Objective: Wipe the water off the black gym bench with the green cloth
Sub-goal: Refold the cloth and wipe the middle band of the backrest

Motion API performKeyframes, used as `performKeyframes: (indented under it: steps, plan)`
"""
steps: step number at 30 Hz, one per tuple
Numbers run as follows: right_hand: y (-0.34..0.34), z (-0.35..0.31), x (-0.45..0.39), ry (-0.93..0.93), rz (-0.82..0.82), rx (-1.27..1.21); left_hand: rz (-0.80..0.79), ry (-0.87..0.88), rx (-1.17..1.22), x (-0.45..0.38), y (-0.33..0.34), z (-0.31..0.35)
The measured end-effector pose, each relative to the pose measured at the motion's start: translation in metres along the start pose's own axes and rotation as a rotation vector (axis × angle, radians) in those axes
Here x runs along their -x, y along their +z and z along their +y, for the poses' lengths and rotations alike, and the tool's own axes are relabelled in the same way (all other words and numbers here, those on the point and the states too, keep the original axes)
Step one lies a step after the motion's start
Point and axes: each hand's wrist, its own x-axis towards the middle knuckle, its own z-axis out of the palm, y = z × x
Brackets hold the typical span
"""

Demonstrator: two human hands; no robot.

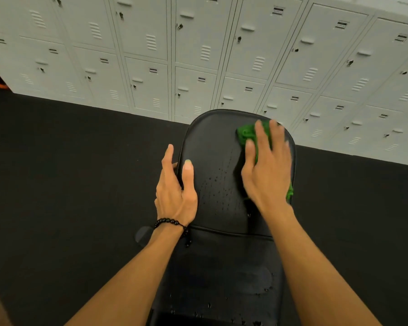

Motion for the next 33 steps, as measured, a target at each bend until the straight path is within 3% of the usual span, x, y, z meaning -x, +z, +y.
performKeyframes:
  steps: [4, 7, 9, 14, 17, 19, 23, 25, 28, 31, 33]
  plan:
    - [-0.016, 0.011, 0.104, -0.355, -0.199, 0.024, -0.023, 0.026, -0.005, 0.002, -0.001, 0.003]
    - [-0.025, 0.035, 0.115, -0.622, -0.256, 0.069, -0.034, 0.047, -0.042, 0.005, -0.001, 0.005]
    - [-0.019, 0.043, 0.079, -0.541, -0.187, 0.039, -0.041, 0.063, -0.069, 0.004, -0.001, 0.004]
    - [-0.01, 0.04, -0.014, 0.024, 0.03, -0.095, -0.06, 0.069, -0.132, 0.004, 0.0, 0.004]
    - [-0.008, 0.029, -0.011, 0.169, 0.069, -0.13, -0.066, 0.048, -0.147, 0.003, 0.0, 0.006]
    - [-0.011, 0.022, 0.034, 0.055, 0.033, -0.101, -0.061, 0.046, -0.148, 0.003, 0.0, 0.006]
    - [-0.027, 0.038, 0.139, -0.408, -0.182, 0.044, -0.058, 0.059, -0.149, 0.003, 0.001, 0.005]
    - [-0.027, 0.049, 0.127, -0.288, -0.109, -0.028, -0.05, 0.068, -0.143, 0.003, 0.0, 0.003]
    - [-0.025, 0.041, 0.067, 0.156, 0.042, -0.198, -0.046, 0.078, -0.143, 0.004, 0.001, 0.004]
    - [-0.027, 0.04, 0.024, 0.536, 0.089, -0.366, -0.046, 0.068, -0.143, 0.004, 0.002, 0.005]
    - [-0.032, 0.037, 0.03, 0.641, 0.061, -0.376, -0.045, 0.059, -0.146, 0.004, 0.001, 0.005]
